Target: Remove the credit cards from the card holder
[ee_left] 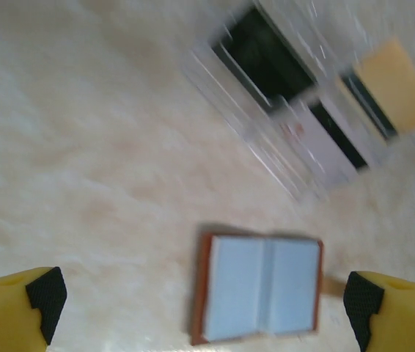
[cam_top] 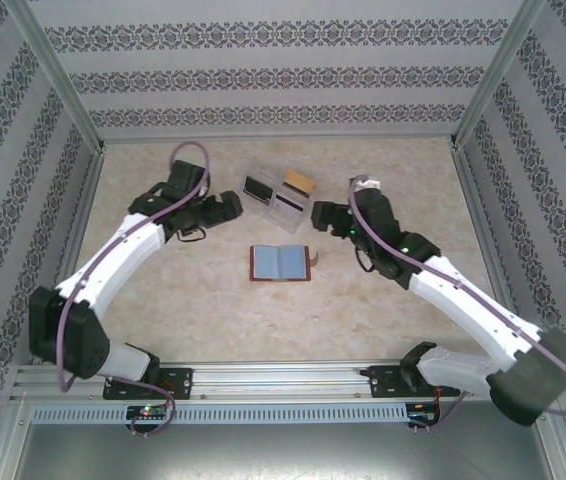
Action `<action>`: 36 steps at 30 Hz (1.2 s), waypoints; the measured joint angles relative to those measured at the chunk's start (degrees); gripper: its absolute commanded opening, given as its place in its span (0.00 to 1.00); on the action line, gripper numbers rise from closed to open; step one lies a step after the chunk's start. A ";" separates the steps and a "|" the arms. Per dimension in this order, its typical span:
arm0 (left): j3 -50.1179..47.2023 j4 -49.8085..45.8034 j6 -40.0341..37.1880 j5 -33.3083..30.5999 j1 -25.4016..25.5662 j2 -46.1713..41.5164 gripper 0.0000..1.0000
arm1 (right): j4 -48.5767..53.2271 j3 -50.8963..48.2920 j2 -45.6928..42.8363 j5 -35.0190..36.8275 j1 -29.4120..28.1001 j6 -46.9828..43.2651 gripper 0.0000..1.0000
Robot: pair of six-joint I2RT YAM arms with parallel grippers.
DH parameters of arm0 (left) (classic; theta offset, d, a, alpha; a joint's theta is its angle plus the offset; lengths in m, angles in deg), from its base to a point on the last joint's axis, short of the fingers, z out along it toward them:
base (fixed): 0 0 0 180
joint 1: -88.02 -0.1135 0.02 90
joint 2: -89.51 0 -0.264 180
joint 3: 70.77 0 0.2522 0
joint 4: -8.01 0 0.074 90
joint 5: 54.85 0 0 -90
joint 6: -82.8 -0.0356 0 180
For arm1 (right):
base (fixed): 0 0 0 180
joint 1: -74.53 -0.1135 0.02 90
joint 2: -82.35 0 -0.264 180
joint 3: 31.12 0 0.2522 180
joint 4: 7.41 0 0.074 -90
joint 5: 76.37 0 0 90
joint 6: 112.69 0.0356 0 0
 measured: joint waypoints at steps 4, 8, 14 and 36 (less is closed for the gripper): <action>-4.87 1.44 -1.31 -10.38 -3.34 -6.49 0.99 | -0.09 -3.48 -4.81 8.13 5.22 -4.37 0.98; -13.62 6.16 -2.19 -20.06 -6.34 -10.27 0.99 | -1.20 -7.58 -6.29 14.16 11.17 -7.93 0.98; -25.90 15.80 -6.80 -31.67 -8.85 -12.68 0.99 | -8.92 -17.62 -6.29 17.66 20.00 -13.60 0.98; -47.52 63.65 -32.13 -19.50 -14.21 -5.73 0.99 | -55.23 -37.20 10.16 7.65 23.17 -27.98 0.98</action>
